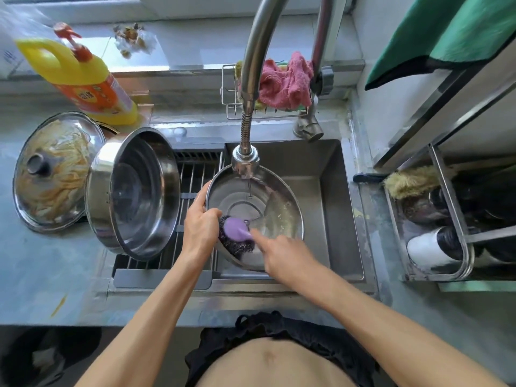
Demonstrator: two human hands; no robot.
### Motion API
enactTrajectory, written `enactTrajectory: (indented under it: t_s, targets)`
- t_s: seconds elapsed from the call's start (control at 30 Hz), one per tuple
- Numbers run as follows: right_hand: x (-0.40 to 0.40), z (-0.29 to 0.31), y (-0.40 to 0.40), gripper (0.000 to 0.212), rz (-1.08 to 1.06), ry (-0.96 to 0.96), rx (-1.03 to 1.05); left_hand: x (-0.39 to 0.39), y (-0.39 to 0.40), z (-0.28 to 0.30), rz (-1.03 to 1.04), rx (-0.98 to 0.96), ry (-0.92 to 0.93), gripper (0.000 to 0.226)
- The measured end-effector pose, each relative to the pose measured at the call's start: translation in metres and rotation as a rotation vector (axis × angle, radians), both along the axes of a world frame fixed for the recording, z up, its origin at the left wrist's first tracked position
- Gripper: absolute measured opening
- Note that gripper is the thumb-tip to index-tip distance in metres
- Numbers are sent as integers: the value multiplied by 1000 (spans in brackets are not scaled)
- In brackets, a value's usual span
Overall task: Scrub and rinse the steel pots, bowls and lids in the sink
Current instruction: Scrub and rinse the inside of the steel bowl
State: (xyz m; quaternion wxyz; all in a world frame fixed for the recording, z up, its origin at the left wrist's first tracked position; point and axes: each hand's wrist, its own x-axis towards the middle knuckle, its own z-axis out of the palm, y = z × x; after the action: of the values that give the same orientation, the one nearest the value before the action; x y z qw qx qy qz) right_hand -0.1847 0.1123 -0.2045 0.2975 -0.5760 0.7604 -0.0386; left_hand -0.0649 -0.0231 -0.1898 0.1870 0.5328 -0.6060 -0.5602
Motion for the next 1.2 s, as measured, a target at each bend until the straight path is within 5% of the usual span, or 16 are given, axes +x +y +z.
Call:
enactTrajectory:
  t_s: [0.13,0.27,0.4,0.53,0.7,0.87,0.97,1.1,1.2]
  targets:
    - [-37,-8,-7,59,-165,94,81,2,3,-2,6,18,3,74]
    - [-1,3,5,60,51,-29,44,5,7,-4,32,-5,6,71]
    - [-40,-6,1,51,-108,56,87,3,9,-3,36,-17,35,71]
    - [-7,7,14,58,63,-59,63,0,10,-1,114,-32,111,67]
    - [-60,-1,15,51,-64,194,218,1,7,-4,94,-29,145,63]
    - [-74,-11,-19,51,-196,232,38,-9,16,-14,-4,37,91,69]
    - [-58,-9,-38,54,-102,149,-55,-19,16,-16,-26,40,78,60]
    - [-37,5,-31,24,99,-155,38,-17,-7,-14,57,-14,45,46]
    - [-53,7,-13,14,205,-35,274,-9,-21,-11,17,-93,-2,43]
